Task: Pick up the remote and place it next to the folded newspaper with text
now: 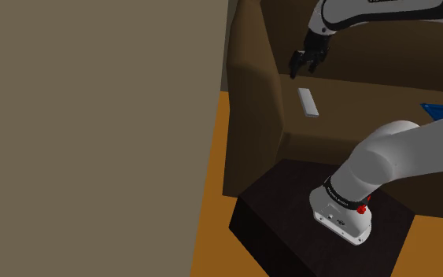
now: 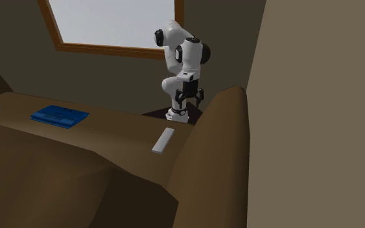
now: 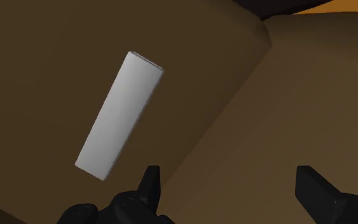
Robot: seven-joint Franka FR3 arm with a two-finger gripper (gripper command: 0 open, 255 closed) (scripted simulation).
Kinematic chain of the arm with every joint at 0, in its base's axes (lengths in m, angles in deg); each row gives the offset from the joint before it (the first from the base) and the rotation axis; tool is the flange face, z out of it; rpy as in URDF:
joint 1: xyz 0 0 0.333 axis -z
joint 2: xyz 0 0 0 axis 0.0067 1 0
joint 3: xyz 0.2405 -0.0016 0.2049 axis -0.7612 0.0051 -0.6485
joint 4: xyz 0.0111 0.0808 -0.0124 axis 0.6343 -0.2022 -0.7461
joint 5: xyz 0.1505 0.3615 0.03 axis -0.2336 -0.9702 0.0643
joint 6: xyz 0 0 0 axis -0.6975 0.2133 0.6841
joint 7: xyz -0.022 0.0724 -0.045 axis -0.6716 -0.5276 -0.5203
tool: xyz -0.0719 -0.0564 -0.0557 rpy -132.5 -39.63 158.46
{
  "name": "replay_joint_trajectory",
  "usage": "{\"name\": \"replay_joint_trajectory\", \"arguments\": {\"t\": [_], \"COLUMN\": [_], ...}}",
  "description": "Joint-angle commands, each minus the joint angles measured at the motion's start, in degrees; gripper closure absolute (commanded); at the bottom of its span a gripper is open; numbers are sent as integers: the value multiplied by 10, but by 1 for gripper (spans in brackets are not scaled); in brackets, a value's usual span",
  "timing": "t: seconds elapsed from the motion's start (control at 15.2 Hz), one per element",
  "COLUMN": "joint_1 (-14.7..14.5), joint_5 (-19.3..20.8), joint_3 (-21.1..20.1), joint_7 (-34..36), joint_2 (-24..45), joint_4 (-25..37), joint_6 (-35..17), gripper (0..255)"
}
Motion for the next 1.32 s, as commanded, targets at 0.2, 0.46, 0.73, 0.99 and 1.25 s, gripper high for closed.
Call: {"name": "replay_joint_trajectory", "arguments": {"t": [0.2,0.46,0.73,0.99,1.25], "joint_1": [33,58,79,91,90], "joint_5": [13,19,17,10,5], "joint_3": [39,73,106,130,135], "joint_7": [13,20,23,21,17], "joint_2": [61,115,174,221,245], "joint_4": [-13,-17,-15,-15,-28], "joint_6": [-67,-118,-169,-210,-246], "gripper": [0,0,0,0,0]}}
